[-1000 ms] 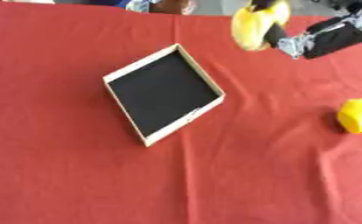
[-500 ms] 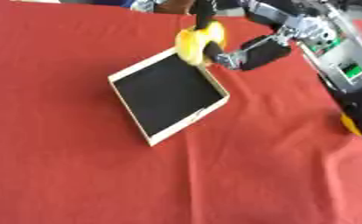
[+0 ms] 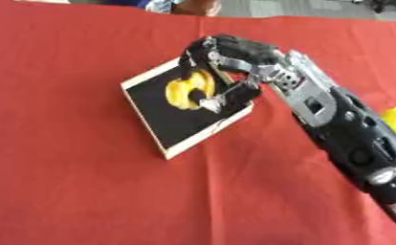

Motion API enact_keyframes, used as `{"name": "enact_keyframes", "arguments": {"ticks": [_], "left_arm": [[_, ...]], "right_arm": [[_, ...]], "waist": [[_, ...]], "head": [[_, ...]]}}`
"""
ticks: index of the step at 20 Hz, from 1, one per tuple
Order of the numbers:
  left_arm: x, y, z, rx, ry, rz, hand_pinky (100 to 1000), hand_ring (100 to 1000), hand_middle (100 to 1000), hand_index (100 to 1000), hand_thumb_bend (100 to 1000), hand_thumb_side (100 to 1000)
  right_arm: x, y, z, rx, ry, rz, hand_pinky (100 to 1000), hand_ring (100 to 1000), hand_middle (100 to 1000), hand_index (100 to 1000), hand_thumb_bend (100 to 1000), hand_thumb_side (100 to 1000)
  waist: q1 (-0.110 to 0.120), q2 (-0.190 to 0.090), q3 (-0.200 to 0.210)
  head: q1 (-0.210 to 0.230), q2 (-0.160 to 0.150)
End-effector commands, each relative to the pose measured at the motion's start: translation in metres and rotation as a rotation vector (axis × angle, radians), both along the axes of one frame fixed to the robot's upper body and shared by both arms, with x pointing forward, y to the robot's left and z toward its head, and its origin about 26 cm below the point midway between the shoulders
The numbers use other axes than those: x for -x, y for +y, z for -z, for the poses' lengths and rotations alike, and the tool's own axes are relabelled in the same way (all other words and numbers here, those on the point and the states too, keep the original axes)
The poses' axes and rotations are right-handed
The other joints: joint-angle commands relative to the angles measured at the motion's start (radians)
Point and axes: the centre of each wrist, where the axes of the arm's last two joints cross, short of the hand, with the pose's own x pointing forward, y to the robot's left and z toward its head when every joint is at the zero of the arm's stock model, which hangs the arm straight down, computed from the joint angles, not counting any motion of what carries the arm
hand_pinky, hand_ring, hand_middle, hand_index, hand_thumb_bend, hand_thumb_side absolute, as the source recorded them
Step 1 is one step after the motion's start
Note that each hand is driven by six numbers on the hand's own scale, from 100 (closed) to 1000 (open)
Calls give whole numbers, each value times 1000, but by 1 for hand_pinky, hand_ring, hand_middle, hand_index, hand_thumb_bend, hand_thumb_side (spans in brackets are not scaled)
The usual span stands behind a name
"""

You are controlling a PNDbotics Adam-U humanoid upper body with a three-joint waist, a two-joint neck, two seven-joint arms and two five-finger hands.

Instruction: Pick up objects on the table and place them in the box.

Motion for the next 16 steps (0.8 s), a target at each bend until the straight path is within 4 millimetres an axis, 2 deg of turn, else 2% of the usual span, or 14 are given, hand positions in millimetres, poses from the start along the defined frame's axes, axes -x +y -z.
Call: {"name": "enact_keyframes", "arguments": {"ticks": [1, 4, 6, 8, 9, 10, 12, 14, 16], "left_arm": [[3, 0, -7, -16, -21, 6, 822, 846, 764, 878, 100, 704], [3, -1, -6, -16, -19, 8, 822, 846, 762, 878, 100, 704], [3, -1, -6, -16, -16, 10, 822, 846, 761, 878, 100, 705], [3, -1, -5, -17, -12, 11, 823, 846, 759, 878, 100, 705], [3, -1, -5, -17, -11, 12, 823, 846, 759, 878, 100, 705], [3, -1, -5, -18, -10, 12, 823, 846, 759, 878, 100, 705], [3, -1, -5, -18, -11, 13, 823, 844, 758, 878, 100, 705], [3, -1, -5, -19, -10, 15, 824, 844, 758, 879, 100, 706], [3, -1, -5, -18, -8, 17, 824, 844, 758, 879, 100, 706]], "right_arm": [[-2, -1, -4, 18, -51, 21, 766, 785, 568, 623, 100, 201], [-3, -1, -1, 26, -75, 40, 775, 821, 608, 680, 100, 185], [-3, -1, 0, 35, -85, 54, 789, 861, 658, 752, 100, 175], [-3, -1, 1, 56, -101, 56, 853, 965, 779, 893, 100, 138], [-2, -1, 0, 66, -116, 50, 873, 1000, 818, 925, 100, 112], [0, -1, -2, 73, -131, 44, 895, 1000, 847, 952, 100, 189], [3, -2, -7, 75, -174, 26, 910, 1000, 870, 966, 100, 277], [6, -1, -12, 67, -211, 12, 926, 1000, 897, 974, 100, 303], [9, 0, -17, 60, -241, 8, 928, 1000, 902, 974, 100, 283]], "waist": [[5, -19, 2], [5, -19, 2], [5, -19, 2], [5, -19, 2], [5, -19, 2], [5, -19, 1], [5, -19, -1], [6, -19, -2], [7, -19, -4]], "head": [[2, -9], [3, -11], [3, -13], [3, -15], [3, -15], [4, -16], [5, -18], [5, -20], [4, -22]]}}
